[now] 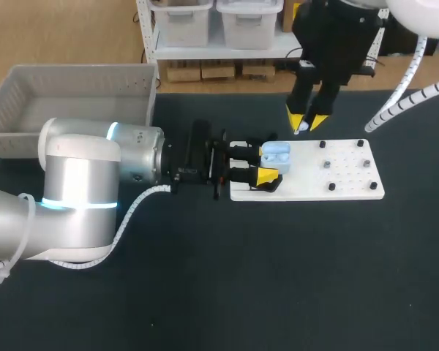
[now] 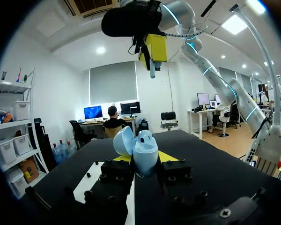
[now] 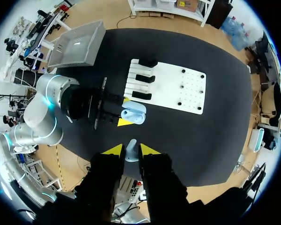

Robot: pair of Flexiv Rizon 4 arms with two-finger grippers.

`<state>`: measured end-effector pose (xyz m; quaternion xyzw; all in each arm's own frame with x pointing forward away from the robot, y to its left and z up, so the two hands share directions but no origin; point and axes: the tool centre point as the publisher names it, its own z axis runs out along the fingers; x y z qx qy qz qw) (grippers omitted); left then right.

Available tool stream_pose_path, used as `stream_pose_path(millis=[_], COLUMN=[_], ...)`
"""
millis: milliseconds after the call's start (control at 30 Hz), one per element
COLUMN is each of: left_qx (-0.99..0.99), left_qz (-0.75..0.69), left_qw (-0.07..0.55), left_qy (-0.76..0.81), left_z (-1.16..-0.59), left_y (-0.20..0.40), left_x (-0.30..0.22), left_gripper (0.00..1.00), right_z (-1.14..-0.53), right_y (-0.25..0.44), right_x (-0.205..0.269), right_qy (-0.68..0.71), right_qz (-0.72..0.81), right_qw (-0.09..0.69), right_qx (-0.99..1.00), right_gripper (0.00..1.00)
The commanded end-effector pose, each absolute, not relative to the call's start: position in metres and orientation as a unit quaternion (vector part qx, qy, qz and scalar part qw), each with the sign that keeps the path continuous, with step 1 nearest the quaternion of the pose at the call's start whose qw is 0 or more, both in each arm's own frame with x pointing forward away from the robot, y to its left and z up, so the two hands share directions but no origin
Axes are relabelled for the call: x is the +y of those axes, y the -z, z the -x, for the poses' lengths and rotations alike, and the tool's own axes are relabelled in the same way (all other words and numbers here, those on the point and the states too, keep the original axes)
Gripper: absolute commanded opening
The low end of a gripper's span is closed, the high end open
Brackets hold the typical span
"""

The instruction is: Pick up each earbud case from the left stands, insert the matching earbuds, close the lid, and place the case in the box.

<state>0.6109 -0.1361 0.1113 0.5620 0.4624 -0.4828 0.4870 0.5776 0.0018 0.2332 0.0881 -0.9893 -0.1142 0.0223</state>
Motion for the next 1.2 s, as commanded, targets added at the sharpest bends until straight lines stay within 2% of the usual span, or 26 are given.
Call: stream_pose_path(millis=[33, 433, 1200], left_qx=[0.463, 0.463, 0.463], left_qz=[-0.561, -0.561, -0.561], left_qw=[0.49, 0.49, 0.49], left_qy=[0.481, 0.481, 0.481], left_z=[-0.609, -0.609, -0.609], left_y=[-0.11, -0.11, -0.11], left_x=[-0.136, -0.136, -0.136], left_gripper=[0.0, 0.0, 0.0], right_z=[-0.577, -0.589, -0.58], right_y=[-0.233, -0.234, -0.205], right_x=[0.001, 0.018, 0.023], right_qy=[0.114, 0.044, 0.06], right_qz=[-0.088, -0.18, -0.281], right_qw=[0.021, 0.0, 0.026], right_qx=[-0.989, -0.983, -0.958], right_gripper=[0.0, 0.0, 0.0])
